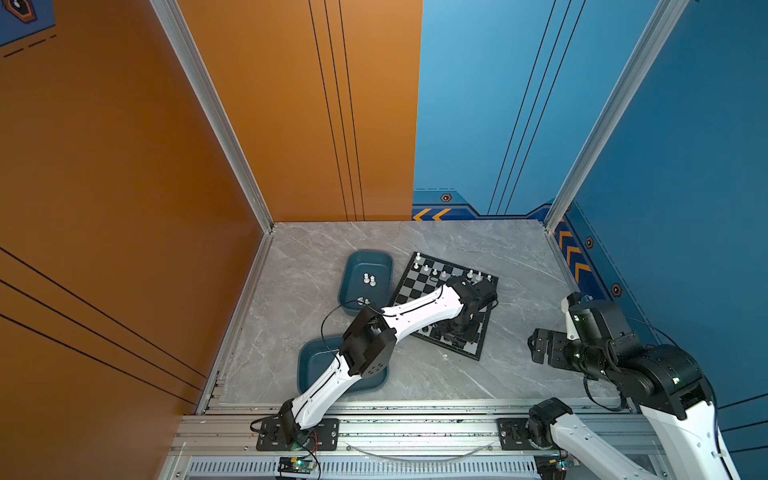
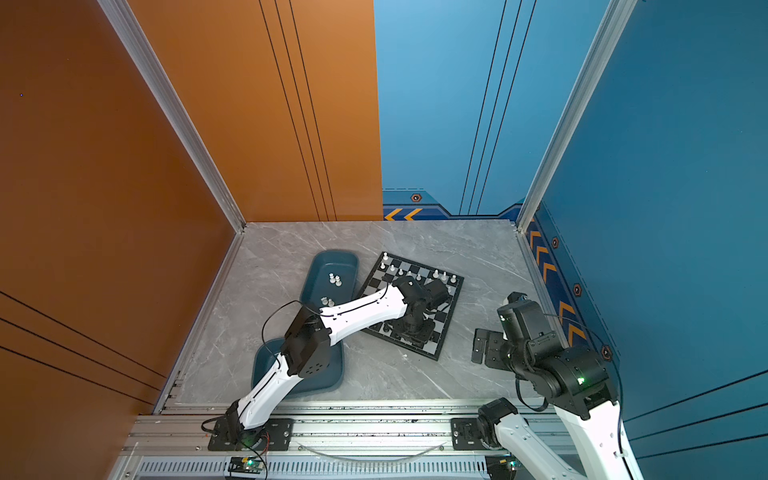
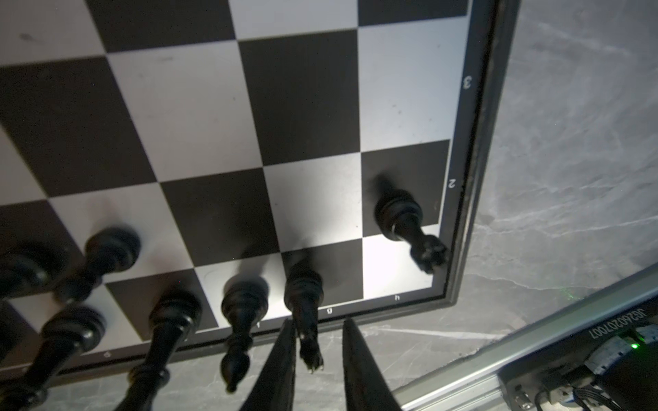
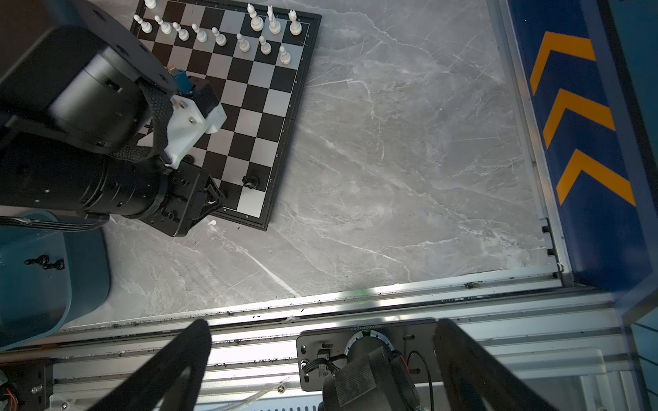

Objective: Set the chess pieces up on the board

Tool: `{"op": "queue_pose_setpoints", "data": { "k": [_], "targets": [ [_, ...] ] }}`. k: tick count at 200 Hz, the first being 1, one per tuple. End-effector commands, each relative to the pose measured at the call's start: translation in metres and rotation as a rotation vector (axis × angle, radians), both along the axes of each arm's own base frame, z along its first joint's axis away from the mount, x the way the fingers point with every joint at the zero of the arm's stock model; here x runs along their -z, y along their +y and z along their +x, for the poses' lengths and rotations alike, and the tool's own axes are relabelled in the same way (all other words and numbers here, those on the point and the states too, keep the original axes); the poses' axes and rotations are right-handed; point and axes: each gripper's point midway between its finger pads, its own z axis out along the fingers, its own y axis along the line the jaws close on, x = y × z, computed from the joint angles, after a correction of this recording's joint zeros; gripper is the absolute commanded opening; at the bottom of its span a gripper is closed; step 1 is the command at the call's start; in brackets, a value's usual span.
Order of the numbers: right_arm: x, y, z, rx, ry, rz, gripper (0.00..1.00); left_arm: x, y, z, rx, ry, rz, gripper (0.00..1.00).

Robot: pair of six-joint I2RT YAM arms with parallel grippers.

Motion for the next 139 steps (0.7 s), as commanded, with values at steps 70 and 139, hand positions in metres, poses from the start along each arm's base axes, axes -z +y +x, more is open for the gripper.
{"op": "queue_pose_setpoints", "data": {
  "k": [70, 139],
  "targets": [
    [0.002, 0.0, 0.002, 0.01, 0.008, 0.001, 1.0, 0.005, -0.004, 0.001, 0.01, 0.035, -0.011, 0.21],
    [0.005, 0.003, 0.005, -0.002, 0.015, 0.004, 1.0, -0.009, -0.001, 0.009, -0.008, 0.005, -0.026, 0.37]
  ]
}}
